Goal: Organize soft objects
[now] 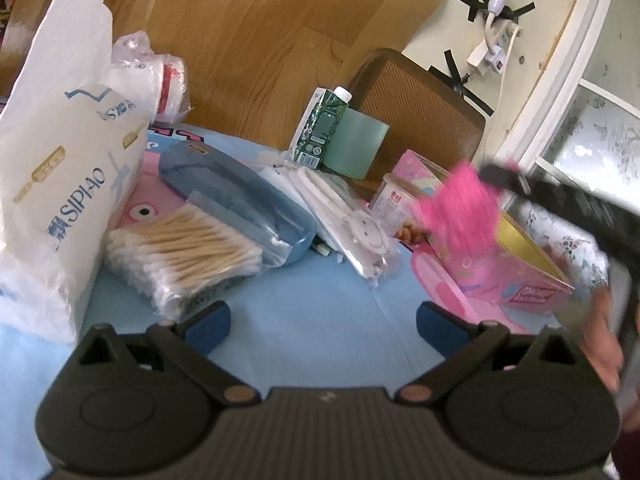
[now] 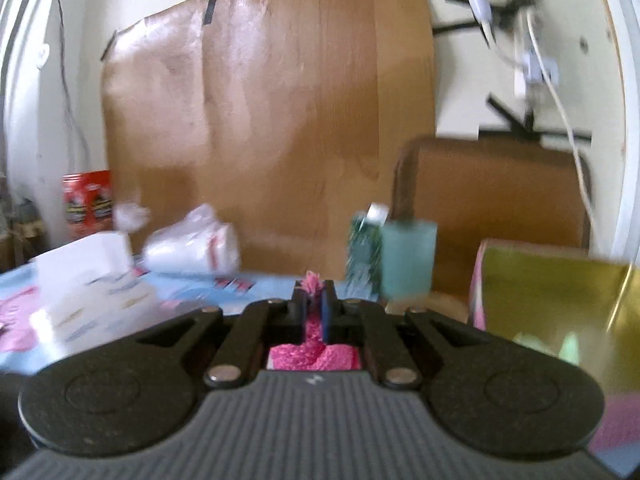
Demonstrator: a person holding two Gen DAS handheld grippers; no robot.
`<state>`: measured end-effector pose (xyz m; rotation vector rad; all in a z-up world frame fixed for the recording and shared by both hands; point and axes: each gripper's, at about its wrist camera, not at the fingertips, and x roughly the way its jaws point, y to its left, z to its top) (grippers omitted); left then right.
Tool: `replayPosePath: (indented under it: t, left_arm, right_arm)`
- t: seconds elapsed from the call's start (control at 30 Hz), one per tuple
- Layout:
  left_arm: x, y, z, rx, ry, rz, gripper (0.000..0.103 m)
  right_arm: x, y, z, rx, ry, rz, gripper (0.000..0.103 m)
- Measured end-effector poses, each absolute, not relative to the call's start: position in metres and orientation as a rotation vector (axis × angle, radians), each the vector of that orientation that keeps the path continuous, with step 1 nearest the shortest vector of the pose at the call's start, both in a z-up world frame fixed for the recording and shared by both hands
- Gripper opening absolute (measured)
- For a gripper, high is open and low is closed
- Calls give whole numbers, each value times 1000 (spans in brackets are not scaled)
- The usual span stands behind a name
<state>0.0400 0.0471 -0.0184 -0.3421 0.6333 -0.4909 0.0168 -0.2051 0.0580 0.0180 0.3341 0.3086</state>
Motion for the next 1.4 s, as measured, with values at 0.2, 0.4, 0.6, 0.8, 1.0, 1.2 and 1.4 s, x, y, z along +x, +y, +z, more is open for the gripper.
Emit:
replayPosePath:
  t: [0.2, 0.4, 0.6, 0.8, 1.0, 1.2, 1.4]
  left_arm:
    - [41, 52, -19, -376, 630, -487, 103]
    - [40, 54, -20, -390, 626, -483, 103]
    - [41, 58, -20, -414, 626, -485, 103]
    - [42, 58, -20, -413, 626, -485, 103]
    - [42, 58, -20, -413, 626, -486, 103]
    - [42, 59, -19, -413, 627, -487, 103]
    - [42, 59, -19, -414, 628, -488, 103]
  right_arm:
    - [-21, -193, 27, -51, 423, 348, 10]
    - [-31, -168, 15, -156, 415, 407, 12]
    - [-40, -156, 9, -219, 399, 467, 40]
    - [-47, -172, 18, -157, 379, 468, 63]
    - [-55, -192, 17, -54, 414, 484, 76]
    - [-61, -198, 13, -48, 417, 463, 78]
    - [-59, -204, 7, -38, 431, 458, 80]
